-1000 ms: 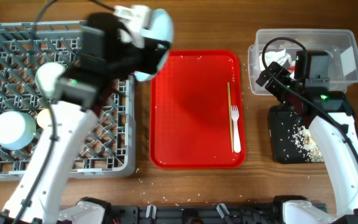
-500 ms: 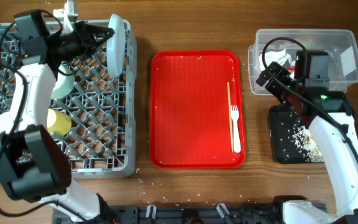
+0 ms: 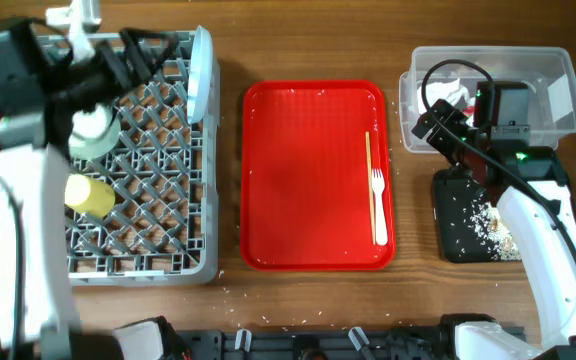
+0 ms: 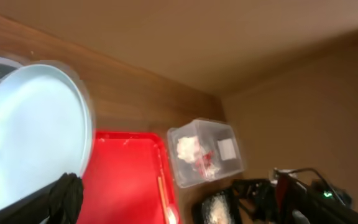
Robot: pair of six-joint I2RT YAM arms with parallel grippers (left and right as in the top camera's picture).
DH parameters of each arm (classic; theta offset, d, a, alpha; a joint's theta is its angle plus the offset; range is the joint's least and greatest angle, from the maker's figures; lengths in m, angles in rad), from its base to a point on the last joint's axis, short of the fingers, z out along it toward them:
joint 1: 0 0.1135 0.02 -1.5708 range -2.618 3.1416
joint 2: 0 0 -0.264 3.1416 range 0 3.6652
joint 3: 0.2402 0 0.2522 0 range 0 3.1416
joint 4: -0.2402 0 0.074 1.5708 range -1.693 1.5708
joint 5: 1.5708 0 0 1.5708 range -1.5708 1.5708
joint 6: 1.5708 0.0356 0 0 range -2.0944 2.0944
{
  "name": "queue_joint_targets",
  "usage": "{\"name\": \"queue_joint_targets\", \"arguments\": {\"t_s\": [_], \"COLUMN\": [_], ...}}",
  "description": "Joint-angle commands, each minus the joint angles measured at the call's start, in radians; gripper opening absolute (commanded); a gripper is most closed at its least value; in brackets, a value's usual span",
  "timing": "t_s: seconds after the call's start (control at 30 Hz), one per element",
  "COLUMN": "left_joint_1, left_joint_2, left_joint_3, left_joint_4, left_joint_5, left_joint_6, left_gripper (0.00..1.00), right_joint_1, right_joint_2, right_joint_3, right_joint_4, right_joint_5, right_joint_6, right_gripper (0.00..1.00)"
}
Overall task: Sort waste into correct bins and load items into the dishwasher rack
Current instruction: 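Lift the plate and stand it upright at the rack's right edge, then reach the right gripper to the wooden chopstick and grasp it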
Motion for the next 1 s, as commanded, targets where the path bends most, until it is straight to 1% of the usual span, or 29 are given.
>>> {"name": "queue_joint_targets", "arguments": {"t_s": [0.0,0.03,0.1,0.13,0.2,0.27,0.3,0.37,0.4,0.43,0.47,0.5,0.53,0.57,0.6,0.63,0.7,0.73,0.83,0.87,0.9,0.93,0.97], "left_joint_1": [0.040,0.099,0.187,0.262,0.455,0.555,0.583,0.606,0.606,0.606,0.606,0.606,0.606,0.606,0.606,0.606,0.606,0.606,0.606,0.606,0.606,0.606,0.606], "left_joint_2": [-0.153,-0.172,-0.171,-0.162,-0.143,-0.142,-0.142,-0.142,-0.142,-0.142,-0.142,-0.142,-0.142,-0.142,-0.142,-0.142,-0.142,-0.142,-0.142,-0.142,-0.142,-0.142,-0.142], "left_joint_3": [-0.004,-0.004,-0.004,-0.004,-0.005,-0.005,-0.005,-0.005,-0.005,-0.005,-0.005,-0.005,-0.005,-0.005,-0.005,-0.005,-0.005,-0.005,-0.005,-0.005,-0.005,-0.005,-0.005], "left_joint_4": [-0.159,-0.211,-0.266,-0.307,-0.379,-0.397,-0.397,-0.399,-0.399,-0.399,-0.399,-0.399,-0.399,-0.399,-0.399,-0.399,-0.399,-0.399,-0.399,-0.399,-0.399,-0.399,-0.399], "left_joint_5": [-0.222,-0.222,-0.229,-0.263,-0.342,-0.342,-0.342,-0.342,-0.342,-0.342,-0.342,-0.342,-0.342,-0.342,-0.342,-0.342,-0.342,-0.342,-0.342,-0.342,-0.342,-0.342,-0.342], "left_joint_6": [0.098,0.094,0.094,0.090,-0.011,-0.011,-0.011,-0.011,-0.011,-0.011,-0.011,-0.011,-0.011,-0.011,-0.011,-0.011,-0.011,-0.011,-0.011,-0.011,-0.011,-0.011,-0.011], "left_gripper": [1.00,1.00,1.00,1.00,1.00,1.00,1.00,1.00,1.00,1.00,1.00,1.00,1.00,1.00,1.00,1.00,1.00,1.00,1.00,1.00,1.00,1.00,1.00], "right_joint_1": [-0.002,-0.002,-0.002,-0.002,-0.002,-0.002,-0.002,-0.002,-0.002,-0.002,-0.002,-0.002,0.003,0.047,0.096,0.143,0.285,0.351,0.391,0.391,0.391,0.391,0.391], "right_joint_2": [0.005,0.005,0.005,0.005,0.005,0.005,0.005,0.006,0.006,0.006,0.006,0.007,0.009,0.017,0.028,0.043,0.123,0.200,0.344,0.390,0.414,0.434,0.451], "right_joint_3": [0.000,0.000,0.000,0.000,0.000,0.000,0.000,0.000,0.000,0.000,0.000,-0.001,-0.004,-0.004,-0.004,-0.004,-0.004,-0.004,-0.004,-0.004,-0.004,-0.004,-0.004], "right_joint_4": [0.003,0.003,0.003,0.003,0.003,0.001,0.011,0.014,0.018,0.023,0.034,0.037,0.060,0.116,0.123,0.104,0.026,0.001,0.006,0.006,0.001,-0.009,-0.032], "right_joint_5": [0.009,0.009,0.009,0.009,0.009,0.036,0.071,0.074,0.027,-0.025,-0.109,-0.286,-0.358,-0.473,-0.468,-0.409,-0.154,-0.033,0.059,0.065,0.064,0.060,0.061], "right_joint_6": [0.007,0.006,0.007,0.006,0.007,-0.024,-0.030,-0.012,0.076,0.133,0.126,0.117,0.105,-0.040,-0.105,-0.117,-0.096,-0.074,-0.075,-0.075,-0.075,-0.075,-0.076], "right_gripper": [1.00,1.00,1.00,1.00,1.00,1.00,1.00,1.00,1.00,1.00,1.00,1.00,1.00,1.00,1.00,1.00,1.00,1.00,1.00,0.85,0.73,0.64,0.60]}}
